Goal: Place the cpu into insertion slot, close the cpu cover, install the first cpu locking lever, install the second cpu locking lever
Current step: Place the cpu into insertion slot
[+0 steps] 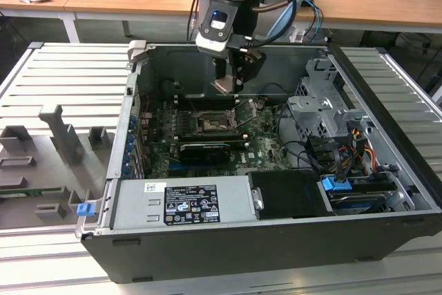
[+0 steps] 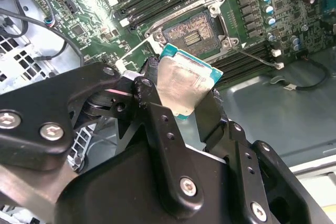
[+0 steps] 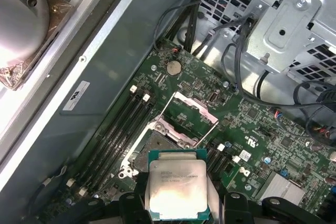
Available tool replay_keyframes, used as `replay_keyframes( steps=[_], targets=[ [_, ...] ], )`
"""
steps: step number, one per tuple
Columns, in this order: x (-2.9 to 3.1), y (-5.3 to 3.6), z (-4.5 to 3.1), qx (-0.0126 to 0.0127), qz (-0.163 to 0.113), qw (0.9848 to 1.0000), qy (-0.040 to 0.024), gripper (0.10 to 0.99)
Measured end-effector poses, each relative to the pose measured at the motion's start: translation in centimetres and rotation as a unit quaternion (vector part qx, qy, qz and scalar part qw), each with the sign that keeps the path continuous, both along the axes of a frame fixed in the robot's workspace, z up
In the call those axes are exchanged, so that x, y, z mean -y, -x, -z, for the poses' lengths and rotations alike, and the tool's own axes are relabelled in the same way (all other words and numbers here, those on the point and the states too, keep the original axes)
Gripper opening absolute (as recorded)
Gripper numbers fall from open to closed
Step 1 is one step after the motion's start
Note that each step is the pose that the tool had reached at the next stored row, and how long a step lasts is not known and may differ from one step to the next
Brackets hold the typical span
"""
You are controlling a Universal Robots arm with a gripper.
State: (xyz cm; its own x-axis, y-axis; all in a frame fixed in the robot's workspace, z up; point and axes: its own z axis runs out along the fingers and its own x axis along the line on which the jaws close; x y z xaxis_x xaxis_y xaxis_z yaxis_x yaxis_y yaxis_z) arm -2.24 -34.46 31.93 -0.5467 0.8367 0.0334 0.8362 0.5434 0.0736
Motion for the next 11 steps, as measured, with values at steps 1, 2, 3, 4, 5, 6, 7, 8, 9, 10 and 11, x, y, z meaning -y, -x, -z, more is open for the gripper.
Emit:
replay_keyframes(
  steps=[1,2,3,4,5,6,7,8,9,10,11],
  targets=[
    [0.0,0.0,0.02,0.0,0.002,1.0,0.0,0.525],
    [0.0,0.0,0.04,0.0,0.004,1.0,0.0,0.525],
    [0.0,0.0,0.06,0.0,0.006,1.0,0.0,0.525],
    [0.0,0.0,0.07,0.0,0.009,1.0,0.0001,0.525],
    [0.0,0.0,0.09,0.0,0.011,0.9999,0.0001,0.525],
    [0.0,0.0,0.11,0.0,0.014,0.9999,0.0001,0.525],
    [0.0,0.0,0.14,0.0,0.028,0.9996,0.0001,0.525],
    [0.0,0.0,0.16,0.0,0.037,0.9993,0.0002,0.525],
    [0.0,0.0,0.18,0.0,0.048,0.9989,0.0003,0.525],
    [0.0,0.0,0.19,0.0,0.056,0.9985,0.0003,0.525],
    [0.0,0.0,0.21,0.0,0.062,0.9981,0.0004,0.525]
  ],
)
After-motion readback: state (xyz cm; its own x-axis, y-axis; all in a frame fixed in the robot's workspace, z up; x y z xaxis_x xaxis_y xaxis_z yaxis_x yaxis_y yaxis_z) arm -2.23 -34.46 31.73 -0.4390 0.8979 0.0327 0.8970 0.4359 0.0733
